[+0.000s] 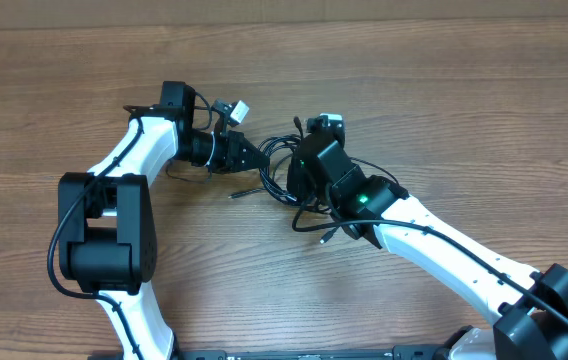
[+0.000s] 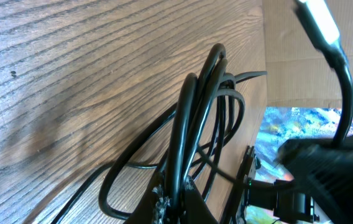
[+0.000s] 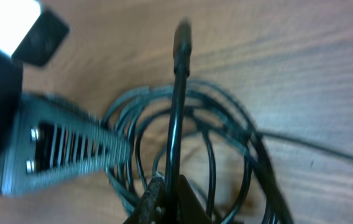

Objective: Untangle cables

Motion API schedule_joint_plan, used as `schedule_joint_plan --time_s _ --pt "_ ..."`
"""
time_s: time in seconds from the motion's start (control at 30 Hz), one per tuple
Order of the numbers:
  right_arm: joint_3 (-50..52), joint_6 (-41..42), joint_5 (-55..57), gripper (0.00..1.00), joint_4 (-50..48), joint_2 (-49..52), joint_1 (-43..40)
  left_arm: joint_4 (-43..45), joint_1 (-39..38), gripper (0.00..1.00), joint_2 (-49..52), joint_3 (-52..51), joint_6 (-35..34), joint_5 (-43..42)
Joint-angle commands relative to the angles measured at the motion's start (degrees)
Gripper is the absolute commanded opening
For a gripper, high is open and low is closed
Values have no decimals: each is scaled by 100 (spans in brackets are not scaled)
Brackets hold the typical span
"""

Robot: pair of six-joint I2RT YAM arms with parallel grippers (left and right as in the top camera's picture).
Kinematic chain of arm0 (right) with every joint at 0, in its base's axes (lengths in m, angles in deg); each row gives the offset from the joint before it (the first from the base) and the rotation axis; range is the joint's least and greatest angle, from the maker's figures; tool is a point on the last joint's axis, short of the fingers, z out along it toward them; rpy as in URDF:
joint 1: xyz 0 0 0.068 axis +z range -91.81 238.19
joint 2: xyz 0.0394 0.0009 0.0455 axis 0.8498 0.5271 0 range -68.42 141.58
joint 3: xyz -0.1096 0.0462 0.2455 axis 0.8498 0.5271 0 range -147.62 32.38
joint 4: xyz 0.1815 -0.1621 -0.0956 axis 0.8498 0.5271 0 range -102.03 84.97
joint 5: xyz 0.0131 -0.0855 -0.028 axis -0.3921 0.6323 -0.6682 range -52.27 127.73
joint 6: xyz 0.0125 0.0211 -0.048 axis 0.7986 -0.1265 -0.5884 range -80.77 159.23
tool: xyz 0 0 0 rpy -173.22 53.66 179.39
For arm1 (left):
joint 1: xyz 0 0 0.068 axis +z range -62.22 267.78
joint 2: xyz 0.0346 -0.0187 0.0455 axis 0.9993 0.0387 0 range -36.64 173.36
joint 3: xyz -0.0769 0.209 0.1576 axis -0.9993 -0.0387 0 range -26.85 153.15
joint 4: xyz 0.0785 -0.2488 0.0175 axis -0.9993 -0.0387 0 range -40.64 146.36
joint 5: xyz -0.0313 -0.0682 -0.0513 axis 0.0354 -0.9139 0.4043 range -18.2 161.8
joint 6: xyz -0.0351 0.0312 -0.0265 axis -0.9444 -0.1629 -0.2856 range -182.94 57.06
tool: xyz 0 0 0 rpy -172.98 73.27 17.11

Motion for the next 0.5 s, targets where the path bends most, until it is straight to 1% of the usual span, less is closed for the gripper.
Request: schedule_joint_plan --time_s 0.0,0.13,0.27,0.47 --pt "-20 -105 -568 4 210 -68 20 22 -37 4 37 92 -31 -87" --pt "-20 -105 -866 4 428 -68 20 22 -37 4 37 92 -31 -87" --pt "-20 -107 -1366 4 426 -68 20 22 -37 4 37 92 -31 -85" --pt "-20 -83 -1827 4 555 -66 20 24 -37 4 37 92 -31 -87"
